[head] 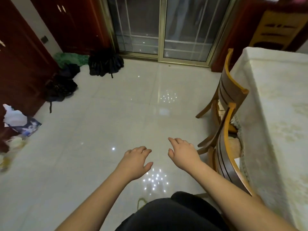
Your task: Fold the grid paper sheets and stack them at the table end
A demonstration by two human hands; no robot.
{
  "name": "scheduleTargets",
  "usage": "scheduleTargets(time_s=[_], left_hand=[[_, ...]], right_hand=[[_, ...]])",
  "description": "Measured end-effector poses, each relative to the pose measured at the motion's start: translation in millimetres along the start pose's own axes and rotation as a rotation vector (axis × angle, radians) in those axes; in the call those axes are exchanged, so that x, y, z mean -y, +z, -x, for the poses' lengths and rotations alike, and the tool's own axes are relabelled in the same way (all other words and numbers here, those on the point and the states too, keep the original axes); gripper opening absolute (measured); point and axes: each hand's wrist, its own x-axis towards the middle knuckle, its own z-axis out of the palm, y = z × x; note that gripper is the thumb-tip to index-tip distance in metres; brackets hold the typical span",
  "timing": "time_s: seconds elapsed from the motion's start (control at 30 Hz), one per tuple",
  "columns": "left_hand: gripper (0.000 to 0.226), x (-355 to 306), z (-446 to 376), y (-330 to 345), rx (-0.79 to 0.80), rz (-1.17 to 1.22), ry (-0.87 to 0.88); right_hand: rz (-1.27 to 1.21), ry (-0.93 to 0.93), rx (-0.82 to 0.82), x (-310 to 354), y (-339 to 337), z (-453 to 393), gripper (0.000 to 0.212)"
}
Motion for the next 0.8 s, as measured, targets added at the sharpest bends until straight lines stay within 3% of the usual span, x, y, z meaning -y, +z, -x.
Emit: scheduleTargets(time_s=[0.23, 0.8], left_hand=[[0.056, 7, -112, -42, 0.01, -0.052, 0.144], [0.055, -49, -384, -136, 0.087, -0.179, 0.311]], right_hand=[[-0.021, 0.113, -0.026, -22, -24, -64, 0.052], [-0.126, 0.322, -0.092, -181, -115, -235, 0.051]])
